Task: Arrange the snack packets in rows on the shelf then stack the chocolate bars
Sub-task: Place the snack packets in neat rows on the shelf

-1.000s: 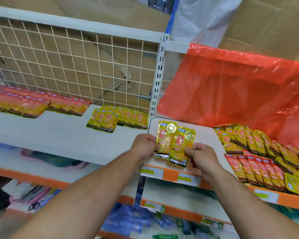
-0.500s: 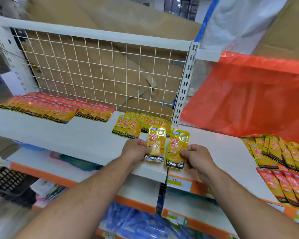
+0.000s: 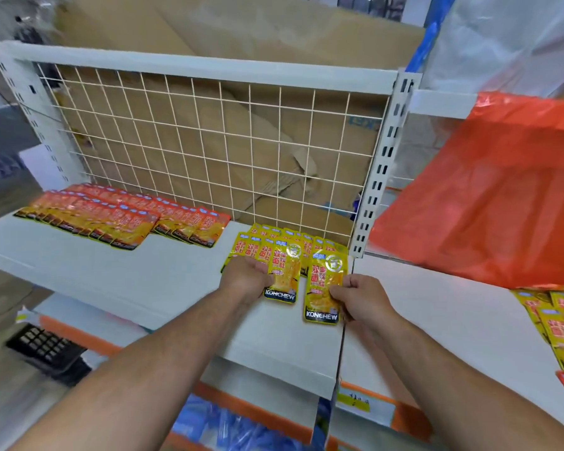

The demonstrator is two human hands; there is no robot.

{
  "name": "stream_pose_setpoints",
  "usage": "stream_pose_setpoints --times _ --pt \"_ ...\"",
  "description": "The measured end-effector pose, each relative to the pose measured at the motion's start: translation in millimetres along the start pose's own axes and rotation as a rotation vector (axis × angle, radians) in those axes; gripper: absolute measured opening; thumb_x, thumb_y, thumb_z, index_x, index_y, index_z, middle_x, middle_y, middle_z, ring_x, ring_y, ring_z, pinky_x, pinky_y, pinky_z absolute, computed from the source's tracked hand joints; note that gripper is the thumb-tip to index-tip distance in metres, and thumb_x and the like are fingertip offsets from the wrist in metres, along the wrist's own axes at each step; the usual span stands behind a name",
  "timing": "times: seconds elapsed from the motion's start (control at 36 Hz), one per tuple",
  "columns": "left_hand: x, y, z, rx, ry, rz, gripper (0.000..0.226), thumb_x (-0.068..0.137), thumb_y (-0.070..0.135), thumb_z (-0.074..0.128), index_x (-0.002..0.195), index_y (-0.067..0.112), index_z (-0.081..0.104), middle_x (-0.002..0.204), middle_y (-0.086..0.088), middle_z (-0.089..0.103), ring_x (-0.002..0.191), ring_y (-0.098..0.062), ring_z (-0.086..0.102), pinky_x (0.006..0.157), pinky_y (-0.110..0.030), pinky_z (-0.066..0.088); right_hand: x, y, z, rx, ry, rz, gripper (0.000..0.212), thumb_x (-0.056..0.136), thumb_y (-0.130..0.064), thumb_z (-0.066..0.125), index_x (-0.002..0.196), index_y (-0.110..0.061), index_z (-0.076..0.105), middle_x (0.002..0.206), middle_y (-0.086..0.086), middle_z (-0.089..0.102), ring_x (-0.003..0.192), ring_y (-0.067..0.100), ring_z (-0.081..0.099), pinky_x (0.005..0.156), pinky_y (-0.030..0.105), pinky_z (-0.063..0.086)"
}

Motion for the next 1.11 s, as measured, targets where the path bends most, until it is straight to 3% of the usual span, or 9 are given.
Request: stream_pose_setpoints --times 0.14,0.28,0.36,0.44,0.56,0.72,1.0,1.11 --pt "13.7 5.5 -2.7 0.132 0.028 0.028 0.018 0.073 0.009 0.081 0.074 0.016 0.064 0.082 0.000 0.067 0.075 -0.021 0.062 0.072 -0.028 0.051 11.6 -0.8 7.2 -0.007 0.003 0.016 0.045 0.083 -0.008 0.072 0.058 -0.021 0.038 0.057 0.008 0.043 0.050 0.020 0.037 0.052 0.029 0.028" --pt "27.0 12.3 -4.2 0.252 0.035 0.051 0.017 0.071 0.014 0.081 0.071 0.017 0.064 0.089 0.000 0.071 0.088 -0.022 0.067 0.078 -0.027 0.052 18.4 -4.0 13.2 -0.013 0.027 0.020 0.046 0.081 -0.005 0.071 0.058 -0.021 0.035 0.056 0.008 0.038 0.047 0.020 0.036 0.046 0.027 0.025" --pt "31.2 18.2 -3.4 0.326 0.009 0.102 0.015 0.070 0.014 0.080 0.072 0.015 0.065 0.088 0.000 0.071 0.087 -0.020 0.066 0.071 -0.023 0.047 20.2 -6.3 15.9 -0.031 0.036 0.020 0.047 0.082 -0.004 0.070 0.058 -0.020 0.034 0.053 0.007 0.036 0.043 0.020 0.036 0.043 0.024 0.024" --pt "33.9 21.9 -2.1 0.407 -0.022 0.162 0.016 0.070 0.015 0.079 0.078 0.008 0.067 0.085 -0.005 0.071 0.085 -0.023 0.066 0.071 -0.029 0.051 20.7 -7.3 18.7 -0.042 0.044 0.033 0.043 0.084 -0.005 0.070 0.060 -0.018 0.037 0.054 0.008 0.040 0.040 0.020 0.038 0.043 0.024 0.028" --pt "39.5 26.4 -4.8 0.474 -0.017 0.205 0.017 0.068 0.017 0.078 0.072 0.013 0.061 0.083 -0.005 0.069 0.084 -0.027 0.065 0.072 -0.033 0.054 21.4 -10.2 22.1 -0.065 0.063 0.041 0.045 0.085 -0.004 0.070 0.059 -0.017 0.036 0.053 0.009 0.042 0.039 0.020 0.039 0.041 0.023 0.029" --pt "44.8 31.6 -2.4 0.573 -0.061 0.278 0.017 0.072 0.020 0.076 0.083 0.012 0.066 0.087 -0.005 0.068 0.087 -0.027 0.064 0.069 -0.031 0.050 19.4 -10.6 25.6 -0.075 0.096 0.052 0.044 0.083 -0.006 0.071 0.060 -0.018 0.036 0.054 0.009 0.041 0.044 0.021 0.040 0.043 0.024 0.028" --pt "46.8 35.1 4.1 0.604 -0.095 0.360 0.015 0.076 0.021 0.072 0.077 0.012 0.060 0.084 -0.006 0.067 0.084 -0.027 0.063 0.060 -0.027 0.041 13.9 -0.1 28.5 -0.007 0.147 0.096 0.050 0.082 -0.003 0.072 0.053 -0.021 0.036 0.049 0.001 0.041 0.046 0.020 0.038 0.048 0.027 0.033" --pt "44.9 36.7 4.4 0.622 -0.095 0.393 0.014 0.078 0.022 0.068 0.081 0.011 0.061 0.084 -0.005 0.066 0.085 -0.027 0.062 0.062 -0.029 0.043 13.2 0.9 30.1 0.000 0.155 0.107 0.042 0.084 -0.004 0.071 0.060 -0.019 0.040 0.058 0.008 0.045 0.050 0.020 0.042 0.049 0.028 0.036"
Point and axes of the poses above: each hand's wrist, its own x-axis towards the middle knuckle, its own z-axis out of the palm, y = z × x, the point moved 9 cm from there along x, towards the middle knuckle
